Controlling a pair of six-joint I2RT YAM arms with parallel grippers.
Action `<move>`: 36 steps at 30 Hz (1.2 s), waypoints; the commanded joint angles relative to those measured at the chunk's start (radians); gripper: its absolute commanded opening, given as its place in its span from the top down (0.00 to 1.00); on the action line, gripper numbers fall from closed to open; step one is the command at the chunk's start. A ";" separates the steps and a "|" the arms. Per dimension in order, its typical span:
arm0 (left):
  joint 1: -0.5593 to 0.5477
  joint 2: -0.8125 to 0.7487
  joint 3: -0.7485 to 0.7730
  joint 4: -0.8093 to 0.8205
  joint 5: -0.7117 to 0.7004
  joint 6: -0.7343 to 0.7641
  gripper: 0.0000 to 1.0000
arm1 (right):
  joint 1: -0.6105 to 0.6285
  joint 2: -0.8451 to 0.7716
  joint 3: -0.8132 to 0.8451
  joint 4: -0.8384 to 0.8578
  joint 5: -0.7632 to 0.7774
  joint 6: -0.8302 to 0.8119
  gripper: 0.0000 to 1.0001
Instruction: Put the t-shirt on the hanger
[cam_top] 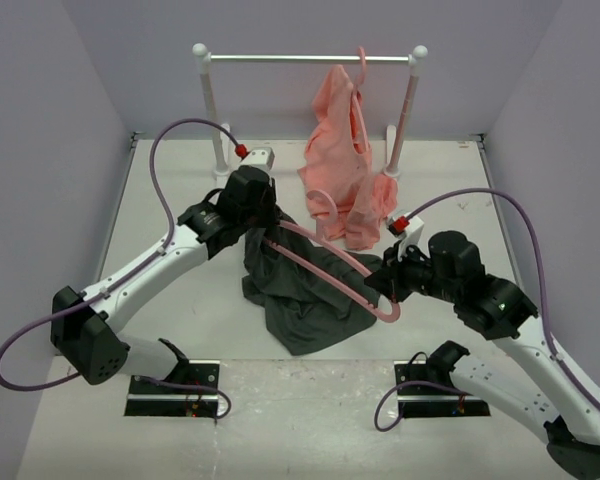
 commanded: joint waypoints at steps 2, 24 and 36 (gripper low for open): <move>-0.130 -0.055 0.106 -0.014 -0.040 0.048 1.00 | 0.024 0.000 -0.121 0.354 -0.010 0.057 1.00; -0.377 0.062 0.751 -0.388 -0.407 0.183 1.00 | 0.026 -0.239 -0.629 1.290 -0.208 0.015 1.00; -0.328 0.138 0.841 -0.399 -0.373 0.223 1.00 | 0.026 -0.184 -0.621 1.279 -0.258 -0.032 1.00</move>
